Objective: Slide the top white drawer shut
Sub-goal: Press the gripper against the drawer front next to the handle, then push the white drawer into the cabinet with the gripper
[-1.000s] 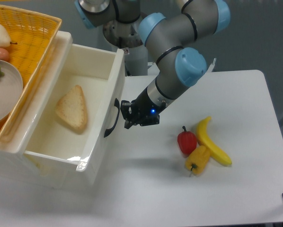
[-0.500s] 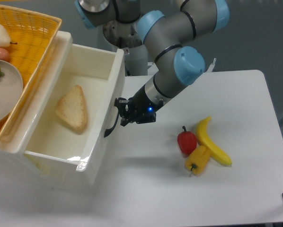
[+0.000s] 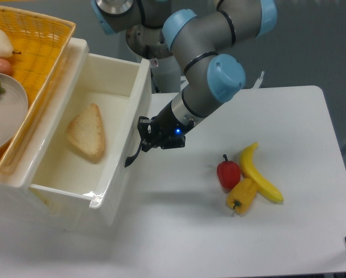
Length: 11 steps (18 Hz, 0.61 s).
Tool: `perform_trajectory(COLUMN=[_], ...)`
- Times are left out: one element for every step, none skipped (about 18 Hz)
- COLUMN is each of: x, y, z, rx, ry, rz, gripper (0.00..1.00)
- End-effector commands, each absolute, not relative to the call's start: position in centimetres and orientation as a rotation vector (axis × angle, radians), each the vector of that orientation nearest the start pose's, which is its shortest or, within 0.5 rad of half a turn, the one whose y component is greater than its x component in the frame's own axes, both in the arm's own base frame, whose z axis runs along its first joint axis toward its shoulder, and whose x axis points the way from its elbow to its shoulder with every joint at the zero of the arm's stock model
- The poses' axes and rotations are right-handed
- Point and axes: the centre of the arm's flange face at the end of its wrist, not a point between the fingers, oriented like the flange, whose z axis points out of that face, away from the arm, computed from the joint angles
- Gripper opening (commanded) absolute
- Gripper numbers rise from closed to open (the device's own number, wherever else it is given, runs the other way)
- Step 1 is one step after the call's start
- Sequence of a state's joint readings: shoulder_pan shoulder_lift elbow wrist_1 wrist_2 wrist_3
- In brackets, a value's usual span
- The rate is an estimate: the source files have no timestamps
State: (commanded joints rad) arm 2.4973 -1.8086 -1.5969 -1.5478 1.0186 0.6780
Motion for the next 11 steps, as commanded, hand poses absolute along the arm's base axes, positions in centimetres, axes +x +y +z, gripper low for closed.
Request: perform_trajectory(x=[-33.1,-32.9,-32.7,-32.6,-32.5,-32.4,-32.3,-32.1,-31.6,-31.5,-31.4], y=[48.2,48.4,48.4,48.5,48.5,48.6,48.6,48.7,48.9,49.0,49.0], z=[36.8,36.8,37.0,37.0,37.0,37.0,37.1,37.3,37.6,37.6,37.5], rx=[-2.767,-2.77,-2.769,-2.77,-2.771,-2.772,-2.772,-2.772,-2.772,-2.774,-2.775], ry=[-0.44,-0.432,-0.428,-0.426,-0.424,-0.422,-0.421,-0.418,-0.408,-0.403,-0.404], rz=[-0.795,-0.797,-0.792,-0.792,-0.793,-0.794,-0.793,-0.79,-0.789,-0.789,-0.792], gripper=[0.08,0.08,0.08,0.08,0.08,0.09,0.09,0.09,0.09,0.1,0.1])
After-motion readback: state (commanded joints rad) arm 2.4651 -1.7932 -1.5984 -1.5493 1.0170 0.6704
